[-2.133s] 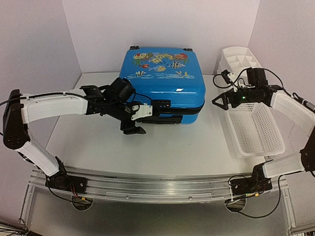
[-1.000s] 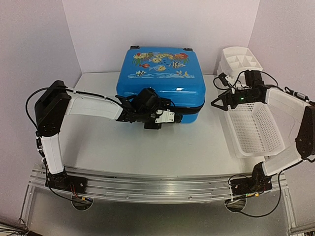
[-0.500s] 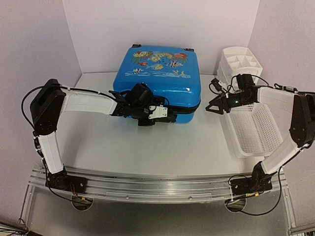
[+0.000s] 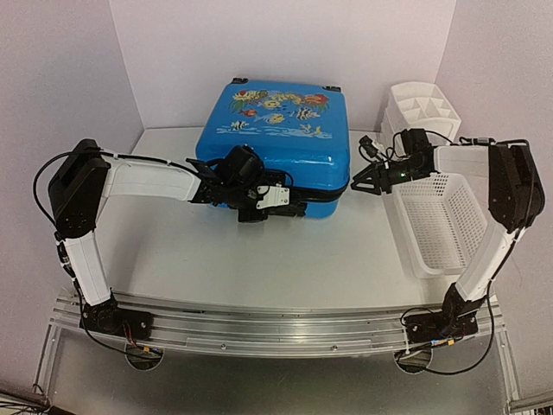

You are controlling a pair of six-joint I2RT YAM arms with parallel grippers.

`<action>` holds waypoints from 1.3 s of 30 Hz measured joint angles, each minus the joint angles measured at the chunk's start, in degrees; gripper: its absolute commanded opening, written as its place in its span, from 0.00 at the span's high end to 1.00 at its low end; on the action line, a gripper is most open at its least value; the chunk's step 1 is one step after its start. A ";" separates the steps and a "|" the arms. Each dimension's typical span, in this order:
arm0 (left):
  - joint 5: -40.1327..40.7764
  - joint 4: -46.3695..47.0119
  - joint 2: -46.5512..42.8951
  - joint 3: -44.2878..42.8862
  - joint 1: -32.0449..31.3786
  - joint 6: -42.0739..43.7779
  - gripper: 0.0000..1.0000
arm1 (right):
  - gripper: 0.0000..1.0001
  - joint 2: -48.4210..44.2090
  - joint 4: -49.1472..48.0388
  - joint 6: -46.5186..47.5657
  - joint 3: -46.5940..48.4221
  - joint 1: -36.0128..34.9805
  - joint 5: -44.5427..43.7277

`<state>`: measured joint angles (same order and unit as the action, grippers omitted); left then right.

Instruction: Open, take out, and arrange the luggage

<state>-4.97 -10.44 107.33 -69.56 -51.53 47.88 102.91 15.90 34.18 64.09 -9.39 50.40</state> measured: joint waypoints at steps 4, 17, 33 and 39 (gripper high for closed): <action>-0.06 0.02 0.00 0.00 0.02 0.00 1.00 | 0.59 0.07 -0.11 0.95 -0.01 0.00 1.34; -1.20 -0.37 0.23 -0.47 0.51 0.04 1.00 | 0.61 2.23 -0.45 -2.21 1.17 -0.04 4.07; -6.13 -1.12 -0.49 0.44 3.04 2.78 1.00 | 0.53 0.54 -5.22 -21.99 -1.94 -1.45 0.88; -8.09 -1.19 -2.07 2.41 4.52 4.63 1.00 | 0.63 0.72 -14.64 -28.26 -4.19 -2.19 1.05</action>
<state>-13.06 -11.63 105.25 -67.15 -47.01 52.50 103.63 1.26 5.92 59.89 -11.57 51.44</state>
